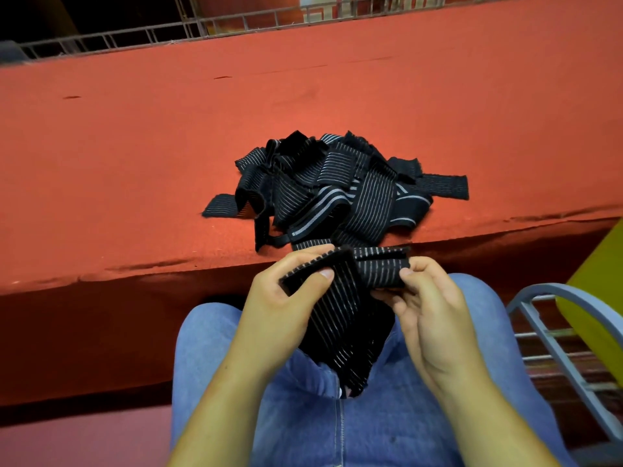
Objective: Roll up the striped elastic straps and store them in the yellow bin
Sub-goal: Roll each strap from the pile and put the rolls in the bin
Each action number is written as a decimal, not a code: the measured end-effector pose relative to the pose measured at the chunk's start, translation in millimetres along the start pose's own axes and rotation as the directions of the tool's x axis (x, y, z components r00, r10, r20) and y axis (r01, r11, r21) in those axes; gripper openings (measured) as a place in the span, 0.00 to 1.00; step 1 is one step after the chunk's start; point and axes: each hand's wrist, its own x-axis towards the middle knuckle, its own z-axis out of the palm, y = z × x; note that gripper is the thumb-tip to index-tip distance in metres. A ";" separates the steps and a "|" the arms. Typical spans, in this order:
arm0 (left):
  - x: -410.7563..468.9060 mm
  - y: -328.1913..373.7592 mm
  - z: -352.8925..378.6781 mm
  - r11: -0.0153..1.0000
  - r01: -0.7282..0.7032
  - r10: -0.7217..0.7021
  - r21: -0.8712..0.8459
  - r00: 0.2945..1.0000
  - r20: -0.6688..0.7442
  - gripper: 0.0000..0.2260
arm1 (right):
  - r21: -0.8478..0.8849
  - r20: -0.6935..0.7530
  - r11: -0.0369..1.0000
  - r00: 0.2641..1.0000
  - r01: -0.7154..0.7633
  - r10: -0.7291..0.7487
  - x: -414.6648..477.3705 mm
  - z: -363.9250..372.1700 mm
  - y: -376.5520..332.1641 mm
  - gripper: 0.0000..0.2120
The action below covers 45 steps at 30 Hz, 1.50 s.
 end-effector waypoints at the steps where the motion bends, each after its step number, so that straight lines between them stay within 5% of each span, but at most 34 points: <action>1: -0.2 -0.6 1.3 1.000 0.009 -0.009 0.008 1.000 0.017 0.10 | 0.011 0.023 1.000 1.000 0.003 -0.003 -1.4 1.6 -0.6 0.12; 5: -1.3 -2.6 4.0 1.000 0.020 -0.020 -0.001 0.997 0.077 0.09 | -0.053 0.073 0.998 0.997 0.029 -0.025 -4.5 4.6 0.4 0.03; 10: -0.9 -0.9 0.9 0.998 -0.046 0.042 0.040 0.995 0.086 0.12 | -0.263 0.160 0.951 0.979 0.165 -0.125 -6.0 1.6 0.6 0.20; 22: -2.7 -4.0 5.6 0.996 -0.044 0.031 0.081 0.988 0.153 0.09 | -0.388 0.070 0.878 0.959 0.281 -0.276 0.2 1.0 0.7 0.07; 31: -2.6 -1.3 3.6 0.999 0.010 -0.012 0.052 0.999 0.033 0.05 | -0.285 0.097 0.951 0.991 0.118 -0.094 1.2 -1.7 5.6 0.07; 37: -1.1 11.5 -1.9 0.992 -0.015 0.001 -0.121 0.993 -0.117 0.05 | -0.470 0.186 0.882 0.973 -0.035 0.138 2.0 -8.2 21.7 0.04; 39: 0.6 15.9 -5.4 0.988 -0.026 0.004 -0.155 0.991 -0.136 0.04 | -0.541 0.179 0.836 0.959 -0.091 0.220 0.7 -11.4 27.1 0.13; 41: 1.5 19.6 -7.3 0.984 -0.027 0.002 -0.178 0.990 -0.142 0.05 | -0.410 0.148 0.885 0.941 -0.221 0.303 1.3 -12.3 32.5 0.22; 43: 1.6 23.6 -7.4 0.976 -0.022 -0.010 -0.215 0.989 -0.147 0.06 | -0.270 0.162 0.901 0.906 -0.340 0.390 1.2 -9.9 34.8 0.17; 45: 0.8 28.5 -6.9 0.970 -0.026 -0.009 -0.243 0.990 -0.142 0.06 | -0.321 0.198 0.874 0.876 -0.365 0.439 -2.0 -4.1 30.8 0.14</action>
